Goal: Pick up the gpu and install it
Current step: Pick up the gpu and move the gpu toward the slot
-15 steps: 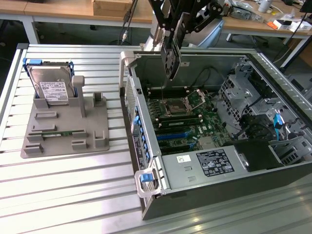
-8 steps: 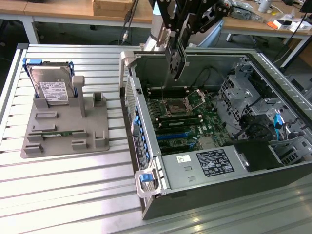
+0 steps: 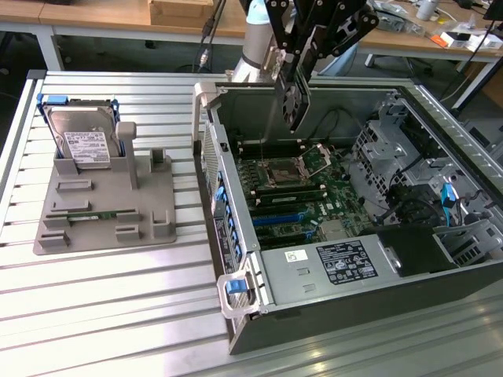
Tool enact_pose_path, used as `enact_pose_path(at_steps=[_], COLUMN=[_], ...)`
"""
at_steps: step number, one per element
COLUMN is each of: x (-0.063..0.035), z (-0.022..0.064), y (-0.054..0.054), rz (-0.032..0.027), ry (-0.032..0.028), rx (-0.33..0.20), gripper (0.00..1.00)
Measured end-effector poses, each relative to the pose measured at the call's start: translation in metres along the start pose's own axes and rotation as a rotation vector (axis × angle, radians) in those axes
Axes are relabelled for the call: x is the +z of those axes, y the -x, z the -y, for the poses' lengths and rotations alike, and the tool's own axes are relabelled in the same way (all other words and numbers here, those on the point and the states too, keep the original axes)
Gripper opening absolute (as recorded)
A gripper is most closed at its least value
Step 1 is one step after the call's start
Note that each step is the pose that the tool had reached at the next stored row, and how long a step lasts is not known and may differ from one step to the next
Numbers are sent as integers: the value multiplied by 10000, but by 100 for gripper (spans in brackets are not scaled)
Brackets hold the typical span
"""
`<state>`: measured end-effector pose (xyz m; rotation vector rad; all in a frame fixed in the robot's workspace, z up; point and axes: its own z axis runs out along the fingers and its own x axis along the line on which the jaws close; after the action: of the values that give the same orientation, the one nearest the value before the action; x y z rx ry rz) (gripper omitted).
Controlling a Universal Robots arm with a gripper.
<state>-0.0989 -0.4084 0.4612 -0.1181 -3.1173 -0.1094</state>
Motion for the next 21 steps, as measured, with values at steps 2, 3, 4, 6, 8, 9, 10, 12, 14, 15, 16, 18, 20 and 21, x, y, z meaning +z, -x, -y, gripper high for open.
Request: enact_pose_path(at_steps=[2, 3, 4, 6, 8, 9, 10, 12, 14, 15, 16, 18, 20, 21], x=[7, 14, 18, 27, 42, 50, 55, 62, 67, 70, 73, 77, 82, 85], z=[-2, -2, -3, -2, 2, 6, 9, 15, 17, 18, 19, 19, 19, 20], y=[34, 49, 54, 64, 79, 85, 90, 99, 114, 122, 129, 143, 156, 163], rz=[-14, -21, -25, -31, -42, -46, -49, -53, -58, -61, -62, -66, -69, -70], ry=[-1, -1, -2, -2, -6, -5, -4, -5, -5, -5, -3, -5, -6, -6], rx=[1, 2, 2, 2, 3, 3, 4, 4, 4, 4, 5, 5, 5, 6], gripper=[26, 26, 26, 26, 26, 26, 26, 26, 26, 26, 26, 26, 26, 26])
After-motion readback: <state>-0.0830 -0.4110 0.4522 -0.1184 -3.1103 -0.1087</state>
